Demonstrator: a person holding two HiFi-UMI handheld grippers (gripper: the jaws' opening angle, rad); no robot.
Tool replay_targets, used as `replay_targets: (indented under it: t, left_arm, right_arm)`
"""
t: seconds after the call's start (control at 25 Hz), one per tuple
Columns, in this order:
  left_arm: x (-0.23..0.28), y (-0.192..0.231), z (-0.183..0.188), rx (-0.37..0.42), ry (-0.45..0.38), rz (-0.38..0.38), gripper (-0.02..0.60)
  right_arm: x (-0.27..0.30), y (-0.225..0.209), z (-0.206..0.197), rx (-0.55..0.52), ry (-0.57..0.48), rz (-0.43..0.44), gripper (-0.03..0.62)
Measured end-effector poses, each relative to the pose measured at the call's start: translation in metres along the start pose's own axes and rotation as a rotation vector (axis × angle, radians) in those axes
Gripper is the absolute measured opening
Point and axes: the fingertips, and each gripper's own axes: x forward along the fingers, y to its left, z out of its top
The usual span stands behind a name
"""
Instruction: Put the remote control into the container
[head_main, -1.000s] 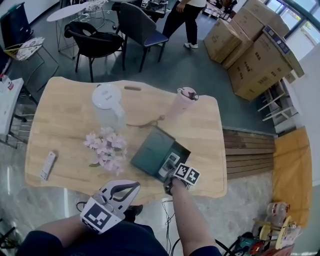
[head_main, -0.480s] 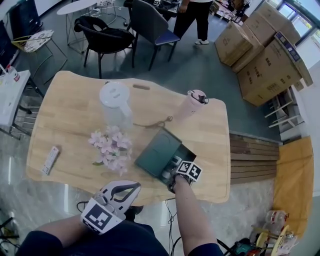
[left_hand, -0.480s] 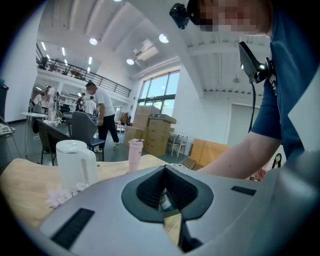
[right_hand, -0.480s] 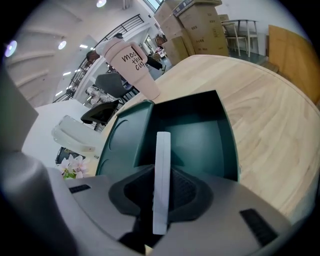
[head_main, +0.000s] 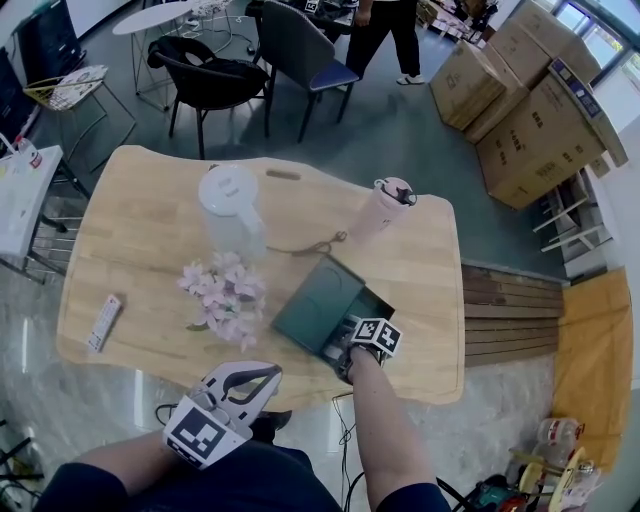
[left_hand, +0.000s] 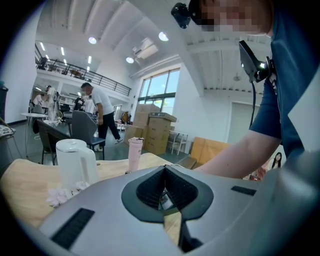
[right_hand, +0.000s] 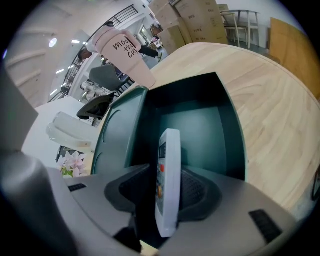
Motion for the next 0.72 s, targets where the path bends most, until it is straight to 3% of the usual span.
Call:
replay_targets:
  t: [0.12, 0.48, 0.72]
  left_arm:
    - [0.0, -0.002, -0.001, -0.005, 0.006, -0.008, 0.012]
    - [0.004, -0.009, 0.0, -0.008, 0.006, -0.038, 0.012]
    - [0.005, -0.015, 0.002, -0.019, 0.006, -0.057, 0.012]
  right_arm:
    - [-0.002, 0.0, -0.003, -0.012, 0.015, 0.005, 0.199]
    - [-0.017, -0.005, -0.012, -0.02, 0.076, 0.002, 0.209]
    - [-0.031, -0.01, -0.011, -0.029, 0.063, -0.004, 0.209]
